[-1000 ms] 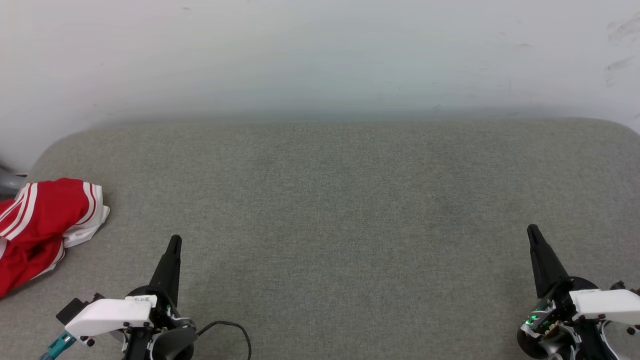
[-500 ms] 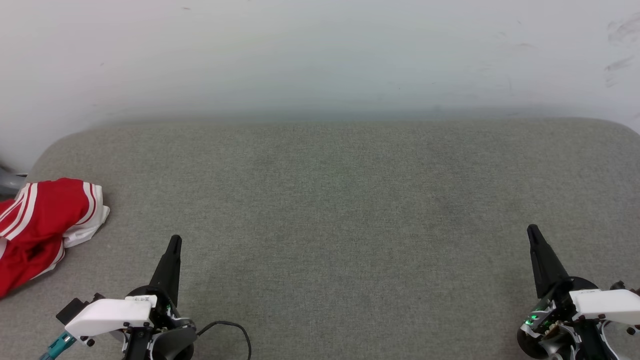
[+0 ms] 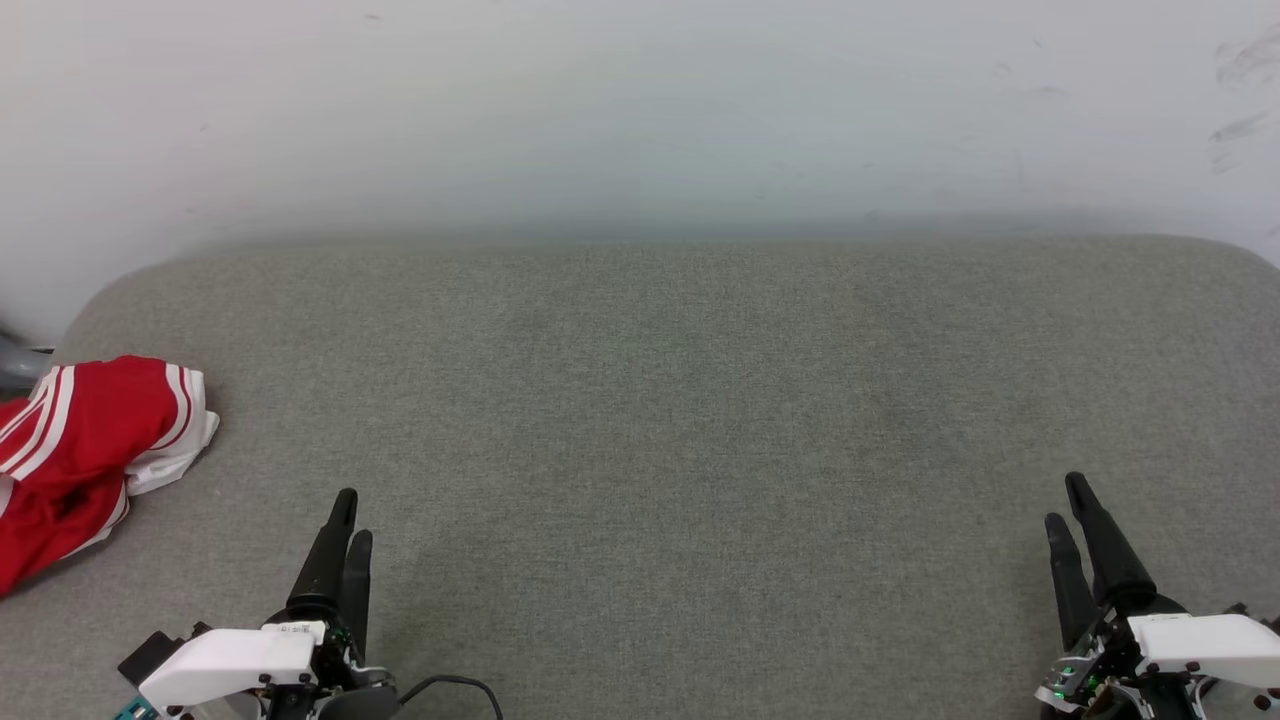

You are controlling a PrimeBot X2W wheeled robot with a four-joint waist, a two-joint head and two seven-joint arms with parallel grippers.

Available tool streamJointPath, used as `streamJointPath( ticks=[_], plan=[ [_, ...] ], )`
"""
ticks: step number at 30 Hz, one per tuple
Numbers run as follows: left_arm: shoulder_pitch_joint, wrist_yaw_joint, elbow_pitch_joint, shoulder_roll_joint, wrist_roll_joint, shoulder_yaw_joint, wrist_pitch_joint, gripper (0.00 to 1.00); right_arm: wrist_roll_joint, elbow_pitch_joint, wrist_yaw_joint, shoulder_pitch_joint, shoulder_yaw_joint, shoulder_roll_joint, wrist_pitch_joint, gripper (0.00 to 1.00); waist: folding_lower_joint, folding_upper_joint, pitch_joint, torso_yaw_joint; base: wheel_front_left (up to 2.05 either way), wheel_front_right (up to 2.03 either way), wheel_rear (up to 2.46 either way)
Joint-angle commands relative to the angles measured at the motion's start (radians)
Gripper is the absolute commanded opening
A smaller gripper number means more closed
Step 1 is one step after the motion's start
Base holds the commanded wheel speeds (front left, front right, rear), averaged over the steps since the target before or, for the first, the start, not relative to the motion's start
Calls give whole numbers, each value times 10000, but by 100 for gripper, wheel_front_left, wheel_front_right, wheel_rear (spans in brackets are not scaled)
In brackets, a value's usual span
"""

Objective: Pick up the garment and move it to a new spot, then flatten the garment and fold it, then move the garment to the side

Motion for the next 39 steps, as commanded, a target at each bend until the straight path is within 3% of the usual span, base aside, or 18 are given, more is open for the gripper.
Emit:
streamJointPath(
  ticks=[1, 9, 28, 39],
  plan=[
    [-163, -8, -225, 20, 141, 16, -78, 100, -174, -225, 2, -116, -17, -19, -112, 100, 0, 0, 2, 0, 0, 0, 0],
    [-208, 83, -518, 22, 1415, 187, -458, 100, -1642, -620, 2, -40, -140, -18, -491, 100, 0, 0, 11, -1, 0, 0, 0],
    [-84, 1255, -1703, 28, 5637, -464, -1238, 100, -5971, -1959, 1, 217, 213, -18, -1269, 100, 0, 0, 13, 28, 0, 0, 0],
    [22, 1679, -1843, 48, 7936, -816, -1619, 100, -8191, -2315, 1, 381, 455, -17, -1653, 100, 0, 0, 20, 45, 0, 0, 0]
  ],
)
